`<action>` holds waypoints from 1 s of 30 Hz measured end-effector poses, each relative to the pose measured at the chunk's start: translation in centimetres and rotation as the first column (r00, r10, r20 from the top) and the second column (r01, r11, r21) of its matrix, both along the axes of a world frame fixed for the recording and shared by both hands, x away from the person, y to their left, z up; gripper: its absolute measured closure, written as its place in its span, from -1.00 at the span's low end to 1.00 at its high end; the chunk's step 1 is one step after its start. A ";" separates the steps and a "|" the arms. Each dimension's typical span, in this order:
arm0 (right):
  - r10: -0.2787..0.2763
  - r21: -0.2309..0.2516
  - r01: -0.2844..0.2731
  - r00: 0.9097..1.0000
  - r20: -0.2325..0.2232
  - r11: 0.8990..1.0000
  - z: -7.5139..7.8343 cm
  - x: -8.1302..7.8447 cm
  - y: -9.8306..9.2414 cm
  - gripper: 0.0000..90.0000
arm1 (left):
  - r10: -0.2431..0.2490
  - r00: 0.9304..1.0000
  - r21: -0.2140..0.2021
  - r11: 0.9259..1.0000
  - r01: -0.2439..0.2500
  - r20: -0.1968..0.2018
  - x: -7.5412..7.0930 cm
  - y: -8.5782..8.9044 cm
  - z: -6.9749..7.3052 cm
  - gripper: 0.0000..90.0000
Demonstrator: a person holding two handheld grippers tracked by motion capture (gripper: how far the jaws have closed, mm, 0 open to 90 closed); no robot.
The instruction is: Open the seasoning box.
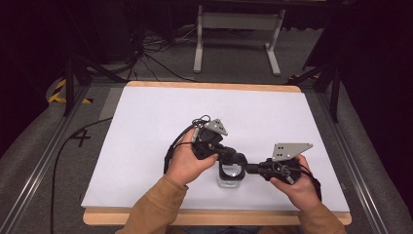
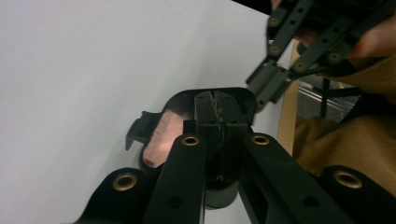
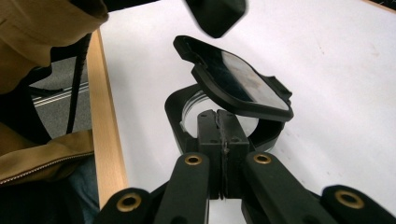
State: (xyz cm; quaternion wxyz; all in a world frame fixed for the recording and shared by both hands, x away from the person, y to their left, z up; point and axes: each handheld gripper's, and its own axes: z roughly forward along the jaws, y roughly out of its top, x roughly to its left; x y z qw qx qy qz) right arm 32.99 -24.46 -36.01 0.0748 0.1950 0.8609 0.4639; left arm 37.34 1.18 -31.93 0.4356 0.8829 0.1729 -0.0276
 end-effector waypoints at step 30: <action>0.000 0.026 0.001 1.000 -0.006 1.000 0.0 0.5 0.9 1.00 | 0.074 0.995 0.058 0.995 -0.078 0.072 -0.8 0.3 -0.2 0.98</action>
